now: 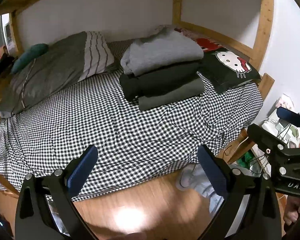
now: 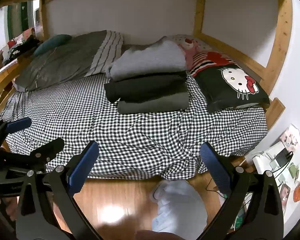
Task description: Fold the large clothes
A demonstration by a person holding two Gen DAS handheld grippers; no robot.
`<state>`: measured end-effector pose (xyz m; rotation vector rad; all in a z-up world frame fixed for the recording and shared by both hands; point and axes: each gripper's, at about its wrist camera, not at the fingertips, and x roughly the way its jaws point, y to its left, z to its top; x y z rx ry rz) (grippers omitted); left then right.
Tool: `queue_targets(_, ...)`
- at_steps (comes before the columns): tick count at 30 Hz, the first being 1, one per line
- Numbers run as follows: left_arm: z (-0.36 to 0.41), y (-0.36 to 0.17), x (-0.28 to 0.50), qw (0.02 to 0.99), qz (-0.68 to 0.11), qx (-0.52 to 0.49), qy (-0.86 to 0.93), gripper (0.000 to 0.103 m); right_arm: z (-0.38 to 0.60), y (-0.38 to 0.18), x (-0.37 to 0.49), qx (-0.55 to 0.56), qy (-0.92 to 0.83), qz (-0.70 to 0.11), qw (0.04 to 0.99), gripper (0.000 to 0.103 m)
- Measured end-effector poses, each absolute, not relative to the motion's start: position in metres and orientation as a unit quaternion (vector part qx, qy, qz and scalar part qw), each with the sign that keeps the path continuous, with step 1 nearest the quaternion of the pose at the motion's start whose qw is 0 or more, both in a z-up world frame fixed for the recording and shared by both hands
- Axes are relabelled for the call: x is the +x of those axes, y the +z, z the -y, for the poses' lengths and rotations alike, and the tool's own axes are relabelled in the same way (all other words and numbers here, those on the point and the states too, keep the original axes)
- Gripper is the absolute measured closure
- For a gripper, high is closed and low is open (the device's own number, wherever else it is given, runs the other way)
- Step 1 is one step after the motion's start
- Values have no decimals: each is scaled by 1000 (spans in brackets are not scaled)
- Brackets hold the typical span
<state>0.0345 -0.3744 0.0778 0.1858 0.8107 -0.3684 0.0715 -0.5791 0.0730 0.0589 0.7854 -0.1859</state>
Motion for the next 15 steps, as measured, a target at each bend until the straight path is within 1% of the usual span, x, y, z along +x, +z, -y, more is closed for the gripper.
queue_targets(10, 372, 73, 40, 897, -397, 98, -167, 6, 578, 73, 70, 24, -84, -380, 921, 3)
queue_targets(15, 369, 71, 44, 899, -395, 99, -161, 6, 582, 75, 68, 38, -75, -375, 923, 3)
